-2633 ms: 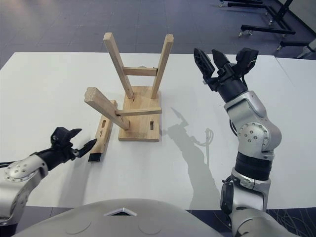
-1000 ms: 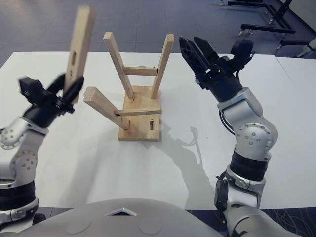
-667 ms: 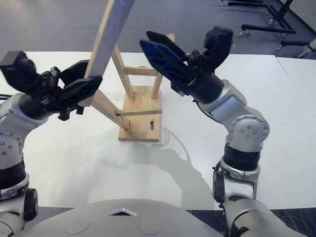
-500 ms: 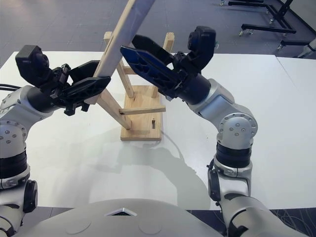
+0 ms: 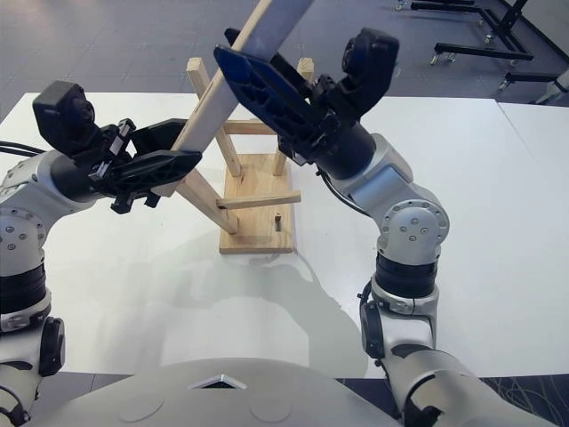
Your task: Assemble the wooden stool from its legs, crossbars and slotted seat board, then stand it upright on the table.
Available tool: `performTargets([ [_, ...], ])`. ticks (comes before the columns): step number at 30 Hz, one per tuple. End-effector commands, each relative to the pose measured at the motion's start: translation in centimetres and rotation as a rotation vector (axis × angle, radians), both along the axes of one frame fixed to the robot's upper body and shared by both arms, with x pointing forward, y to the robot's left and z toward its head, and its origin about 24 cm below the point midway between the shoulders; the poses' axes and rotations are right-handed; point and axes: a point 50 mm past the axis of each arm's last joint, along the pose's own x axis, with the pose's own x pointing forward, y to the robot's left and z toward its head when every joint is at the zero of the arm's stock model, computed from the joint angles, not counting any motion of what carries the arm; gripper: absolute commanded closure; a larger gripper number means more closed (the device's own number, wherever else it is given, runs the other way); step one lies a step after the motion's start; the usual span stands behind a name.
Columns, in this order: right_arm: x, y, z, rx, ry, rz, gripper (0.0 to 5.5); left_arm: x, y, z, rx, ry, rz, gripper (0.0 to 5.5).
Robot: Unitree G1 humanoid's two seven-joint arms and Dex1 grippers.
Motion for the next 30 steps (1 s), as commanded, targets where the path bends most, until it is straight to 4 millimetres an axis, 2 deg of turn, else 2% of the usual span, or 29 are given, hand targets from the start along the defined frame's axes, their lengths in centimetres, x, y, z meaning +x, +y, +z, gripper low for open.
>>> performTargets([
  [1,-0.2,-0.5,0.4,0.045,-0.027,-0.003,2.93,0.2,-0.1,-0.2,0.057,0.008,-0.017,3.44],
  [4,-0.4,-0.5,0.3,0.051,-0.041,0.002,3.41,0.1,0.1,0.0,0.062,0.004,-0.025,3.44],
  [16,-0.9,-1.0,0.1,0.059,-0.104,0.013,3.41,0.6,-0.1,-0.5,0.113,-0.001,0.023,3.44],
  [19,-0.8,-1.3,0.0,0.026,-0.113,-0.010,3.41,1.0,0.1,0.0,0.082,0.003,0.056,3.44],
  [20,-0.7,-1.6,0.1,0.017,-0.114,-0.026,3.41,1.1,0.2,0.3,0.062,0.001,0.069,3.16],
  [24,-0.4,-3.0,0.7,0.015,-0.134,-0.099,3.43,1.1,0.8,1.0,0.034,-0.003,0.104,2.65],
  [30,-0.1,-5.7,2.6,0.072,-0.208,-0.293,3.44,0.7,2.6,2.1,0.006,-0.037,0.184,1.70],
])
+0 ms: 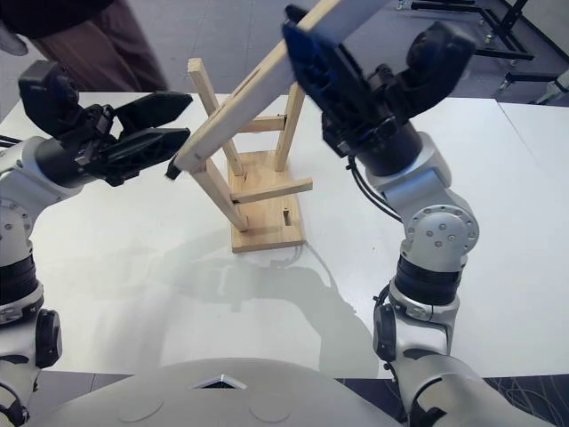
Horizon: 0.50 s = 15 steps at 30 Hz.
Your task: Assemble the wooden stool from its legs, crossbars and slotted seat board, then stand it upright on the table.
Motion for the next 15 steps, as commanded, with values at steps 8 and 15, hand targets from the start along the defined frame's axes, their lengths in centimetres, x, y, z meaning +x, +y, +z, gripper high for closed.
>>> performTargets([
  [8,2.1,-8.4,0.8,-0.213,-0.153,-0.475,3.45,-1.0,1.6,-0.4,0.043,0.006,0.123,0.49],
  [15,3.0,-9.7,-6.0,-0.431,-0.066,-0.266,3.45,-1.3,2.0,-1.7,0.028,0.053,0.226,0.10],
])
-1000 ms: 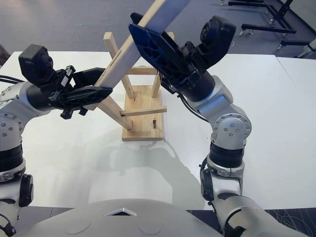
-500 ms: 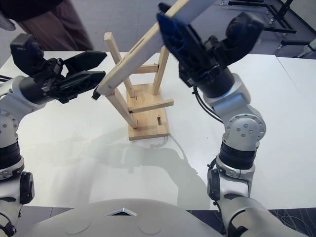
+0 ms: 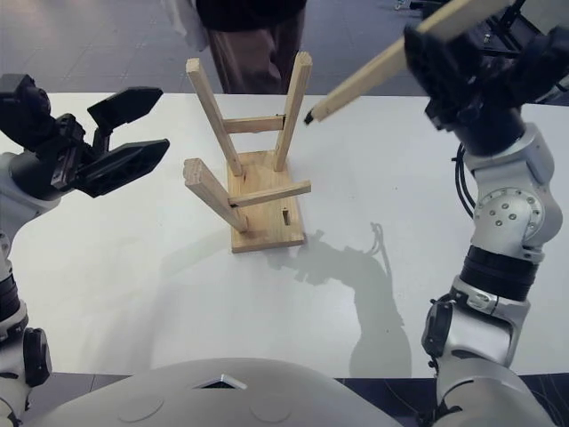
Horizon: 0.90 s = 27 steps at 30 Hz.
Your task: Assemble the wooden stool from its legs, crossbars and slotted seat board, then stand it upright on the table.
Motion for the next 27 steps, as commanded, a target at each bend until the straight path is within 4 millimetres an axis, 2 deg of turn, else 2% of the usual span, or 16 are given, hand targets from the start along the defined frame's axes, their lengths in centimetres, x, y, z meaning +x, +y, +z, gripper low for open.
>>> performTargets([
  [1,0.3,0.7,-3.6,-0.076,0.072,0.120,3.45,-0.1,0.5,-0.3,-0.011,0.000,0.062,0.10],
  [6,0.2,2.1,-7.6,-0.137,0.170,0.265,3.45,0.3,1.4,-0.6,-0.031,0.016,0.111,0.10],
  [10,-0.1,2.6,-8.9,-0.156,0.204,0.317,3.45,0.5,1.7,-0.9,-0.030,0.027,0.117,0.10],
  [21,-0.5,3.0,-8.9,-0.211,0.238,0.416,3.45,0.7,1.9,-1.7,-0.030,0.049,0.143,0.10],
  [27,0.7,2.9,-8.6,-0.236,0.235,0.365,3.45,0.7,1.8,-2.0,-0.029,0.055,0.146,0.10],
])
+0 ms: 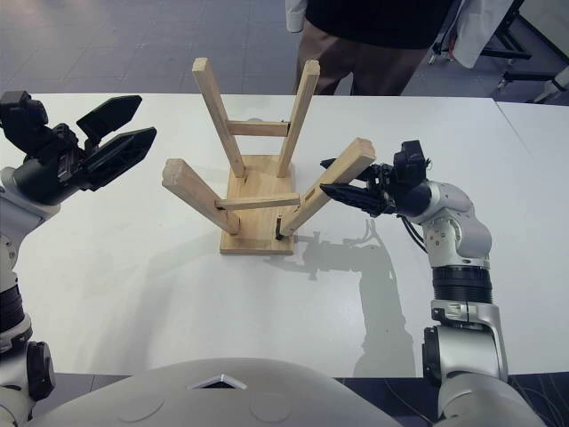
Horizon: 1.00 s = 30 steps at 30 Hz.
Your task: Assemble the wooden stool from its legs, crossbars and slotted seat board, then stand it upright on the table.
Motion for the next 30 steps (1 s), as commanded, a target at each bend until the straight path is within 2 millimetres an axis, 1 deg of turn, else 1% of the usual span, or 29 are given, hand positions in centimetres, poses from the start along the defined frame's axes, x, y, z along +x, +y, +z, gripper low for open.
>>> performTargets([
  [1,1.0,0.1,0.2,-0.058,-0.021,-0.048,3.45,-0.1,-0.1,-0.3,0.007,0.003,0.002,0.10],
  [4,1.6,0.2,0.1,-0.060,-0.010,-0.095,3.45,-0.1,-0.2,-0.4,0.009,0.004,-0.001,0.10],
  [6,1.7,0.2,0.1,-0.061,-0.010,-0.096,3.45,-0.1,-0.3,-0.5,0.011,0.004,-0.002,0.10],
  [11,0.8,0.7,-0.2,-0.111,-0.048,0.012,3.45,-0.1,-0.1,-0.6,0.010,0.006,0.006,0.10],
  [15,0.6,1.0,-0.1,-0.153,-0.088,0.067,3.45,0.0,-0.2,-0.7,0.009,0.005,0.004,0.10],
  [19,1.1,1.2,0.4,-0.153,-0.101,0.043,3.45,0.0,-0.3,-0.8,0.015,0.001,0.003,0.10],
  [22,1.3,1.1,-0.1,-0.181,-0.079,-0.003,3.45,0.0,-0.3,-0.8,0.016,-0.002,0.002,0.10],
  [30,-0.5,2.2,-1.6,-0.239,-0.059,0.016,3.45,-0.1,-0.2,-1.0,0.021,-0.004,0.008,0.10],
])
